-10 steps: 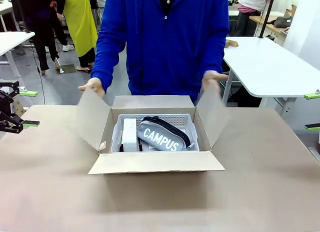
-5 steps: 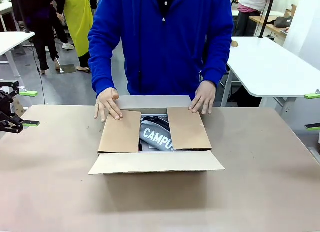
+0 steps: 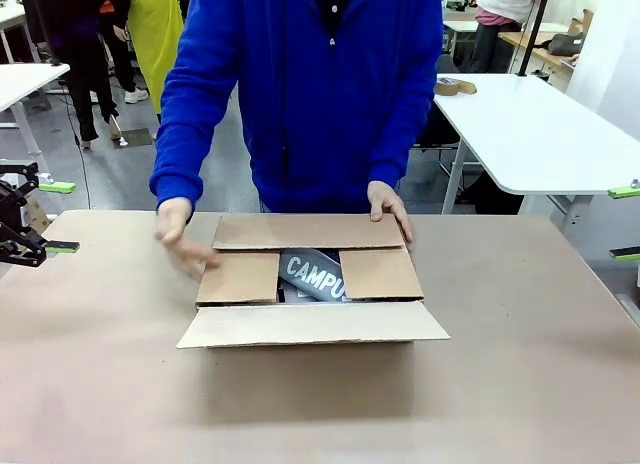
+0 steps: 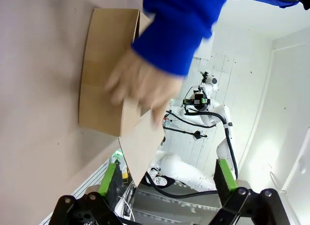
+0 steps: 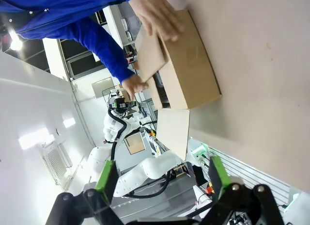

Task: Pack the gift set into the box.
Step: Press and hold the closed box until the human finishes sealing it.

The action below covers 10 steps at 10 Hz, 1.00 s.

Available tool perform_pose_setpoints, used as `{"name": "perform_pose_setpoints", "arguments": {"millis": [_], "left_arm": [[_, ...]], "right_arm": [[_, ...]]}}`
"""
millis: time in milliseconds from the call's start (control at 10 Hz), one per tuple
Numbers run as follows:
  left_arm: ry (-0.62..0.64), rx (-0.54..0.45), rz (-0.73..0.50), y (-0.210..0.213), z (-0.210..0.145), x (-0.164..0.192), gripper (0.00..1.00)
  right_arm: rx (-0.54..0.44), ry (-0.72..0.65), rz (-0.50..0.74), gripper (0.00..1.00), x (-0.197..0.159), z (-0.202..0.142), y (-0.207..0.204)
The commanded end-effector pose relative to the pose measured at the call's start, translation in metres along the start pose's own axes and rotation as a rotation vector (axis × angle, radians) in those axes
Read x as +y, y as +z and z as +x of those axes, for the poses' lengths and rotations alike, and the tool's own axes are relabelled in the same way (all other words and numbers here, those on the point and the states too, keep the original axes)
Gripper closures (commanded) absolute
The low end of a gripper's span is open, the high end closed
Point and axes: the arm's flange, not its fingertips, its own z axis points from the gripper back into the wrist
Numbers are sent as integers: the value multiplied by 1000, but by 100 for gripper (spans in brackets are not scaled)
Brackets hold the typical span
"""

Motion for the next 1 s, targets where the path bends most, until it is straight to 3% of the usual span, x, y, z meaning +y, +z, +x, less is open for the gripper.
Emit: {"name": "perform_pose_setpoints", "arguments": {"millis": [0, 900], "left_arm": [[-1, -5, 3, 0, -2, -1, 0], [-1, -5, 3, 0, -2, -1, 0]], "right_arm": [[9, -1, -4, 0, 0, -3, 1], [9, -1, -4, 0, 0, -3, 1]]}}
